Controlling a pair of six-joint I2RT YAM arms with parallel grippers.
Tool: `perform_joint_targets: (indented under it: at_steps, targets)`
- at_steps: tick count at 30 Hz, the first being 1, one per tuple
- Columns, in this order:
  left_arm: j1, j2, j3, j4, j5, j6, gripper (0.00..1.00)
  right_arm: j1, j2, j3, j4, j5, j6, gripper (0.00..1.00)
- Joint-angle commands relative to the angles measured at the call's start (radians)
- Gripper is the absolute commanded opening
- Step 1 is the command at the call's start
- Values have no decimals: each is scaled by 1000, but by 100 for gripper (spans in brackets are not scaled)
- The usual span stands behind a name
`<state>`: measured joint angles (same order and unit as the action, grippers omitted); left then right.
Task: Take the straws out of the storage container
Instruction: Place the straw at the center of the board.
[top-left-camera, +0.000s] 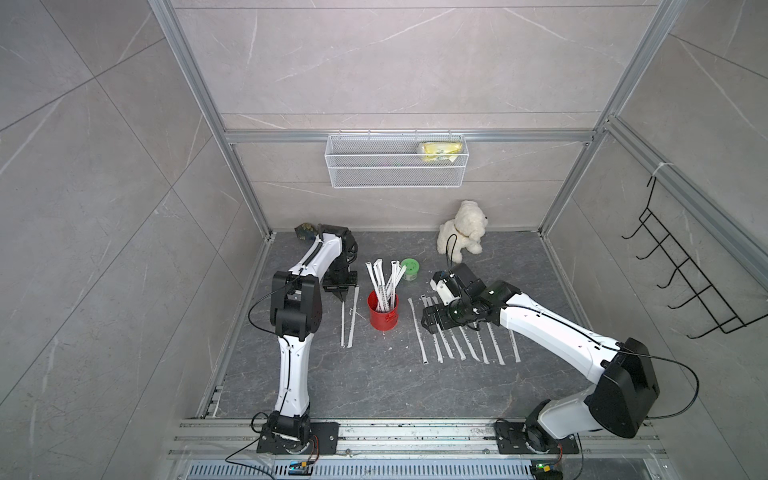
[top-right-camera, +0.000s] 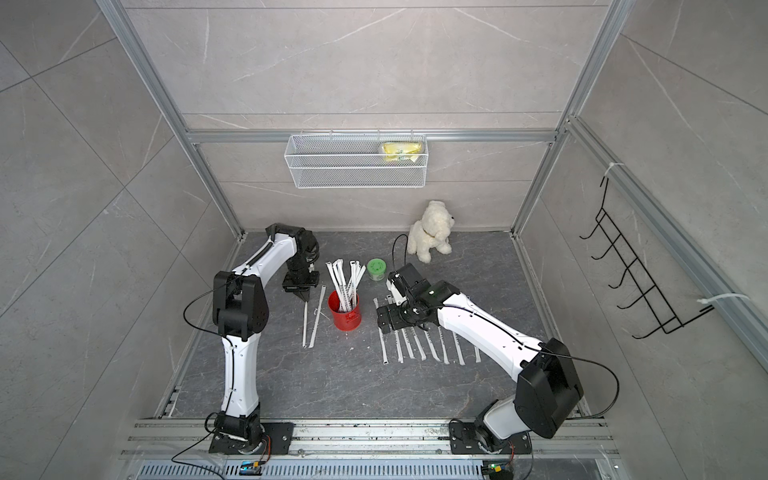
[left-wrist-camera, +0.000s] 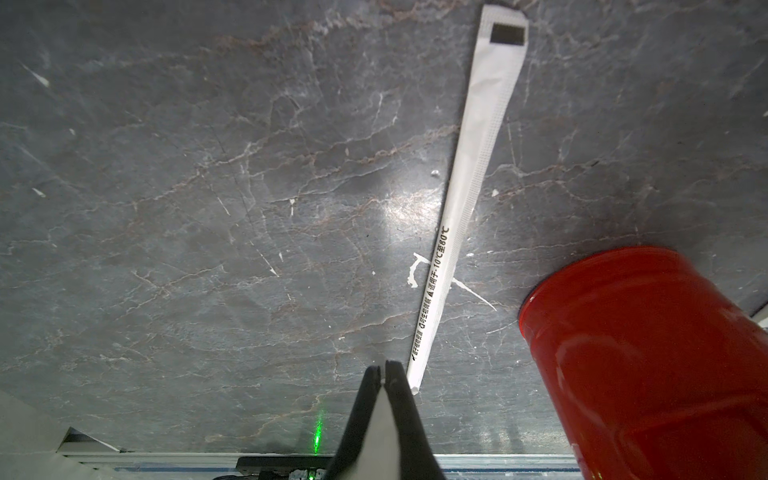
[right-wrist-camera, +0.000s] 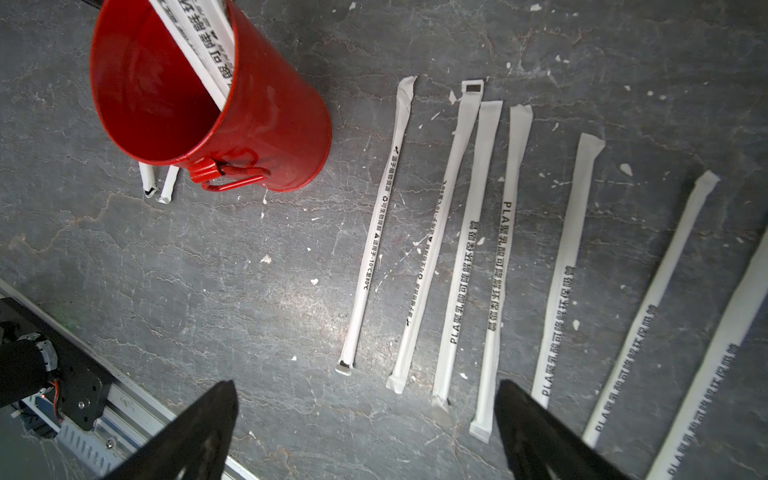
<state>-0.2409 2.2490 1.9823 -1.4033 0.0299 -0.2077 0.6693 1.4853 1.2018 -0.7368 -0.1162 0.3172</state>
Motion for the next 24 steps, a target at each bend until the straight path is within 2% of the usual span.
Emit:
perform_joint_targets:
  at_steps: [1,24]
  targets:
    - [8,8,-11,1,17,29,7,7,10,-1,2,0,-9,100]
    - [8,14,-23,30,13,23,14,7,6,1,-3,-1,-9,100]
